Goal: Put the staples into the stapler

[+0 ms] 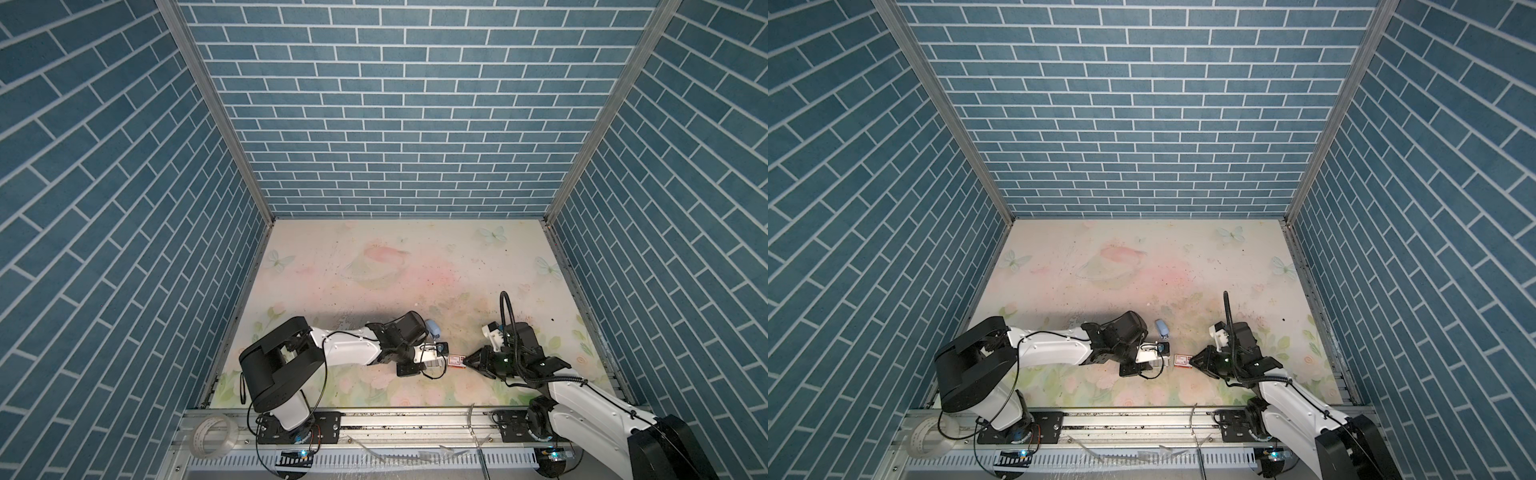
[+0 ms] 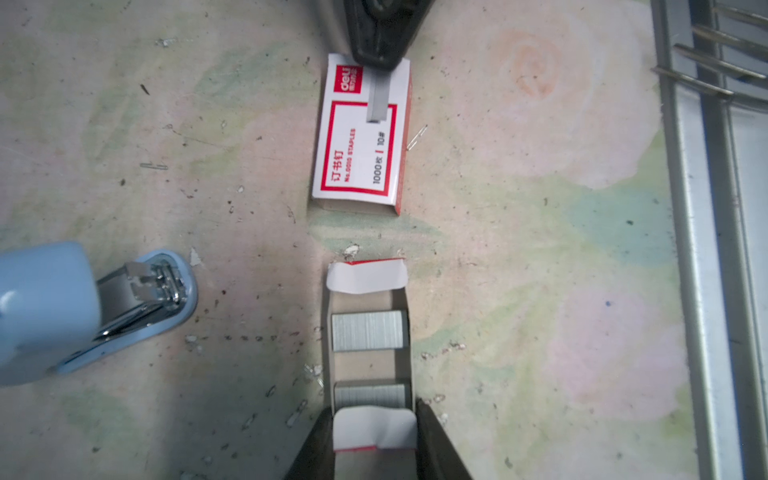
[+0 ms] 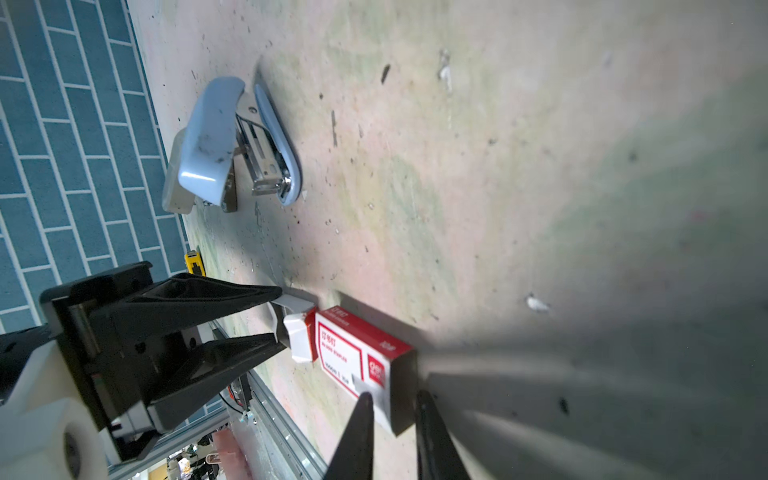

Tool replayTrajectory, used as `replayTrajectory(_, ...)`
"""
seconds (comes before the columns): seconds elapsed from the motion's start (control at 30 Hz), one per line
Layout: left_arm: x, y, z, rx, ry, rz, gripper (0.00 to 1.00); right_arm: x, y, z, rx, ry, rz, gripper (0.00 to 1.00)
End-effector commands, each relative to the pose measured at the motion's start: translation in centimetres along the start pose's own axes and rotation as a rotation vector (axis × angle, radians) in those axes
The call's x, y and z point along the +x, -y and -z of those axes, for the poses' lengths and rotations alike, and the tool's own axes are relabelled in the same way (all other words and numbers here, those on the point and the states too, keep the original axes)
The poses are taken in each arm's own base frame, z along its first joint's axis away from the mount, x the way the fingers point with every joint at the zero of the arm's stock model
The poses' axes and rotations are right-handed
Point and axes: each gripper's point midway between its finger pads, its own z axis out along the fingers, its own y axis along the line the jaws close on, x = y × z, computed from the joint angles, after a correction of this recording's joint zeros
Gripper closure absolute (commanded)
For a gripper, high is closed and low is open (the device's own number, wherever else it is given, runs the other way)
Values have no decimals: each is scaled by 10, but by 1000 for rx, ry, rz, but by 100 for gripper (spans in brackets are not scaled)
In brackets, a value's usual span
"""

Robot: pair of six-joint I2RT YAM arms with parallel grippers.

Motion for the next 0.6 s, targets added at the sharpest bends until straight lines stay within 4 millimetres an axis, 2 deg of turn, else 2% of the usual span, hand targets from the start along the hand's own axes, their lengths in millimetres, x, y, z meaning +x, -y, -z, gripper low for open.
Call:
replayTrajectory(0.0, 25, 8, -4, 26, -87, 19, 61, -5, -2, 5, 10, 25, 19, 74)
replayTrajectory(0.2, 24, 8, -4, 22, -83, 18, 55, -15, -14, 11, -10, 67, 43, 68)
replayTrajectory(0.57, 21, 6, 0, 0, -59, 10, 41, -21, -15, 17, 19, 101, 69, 66)
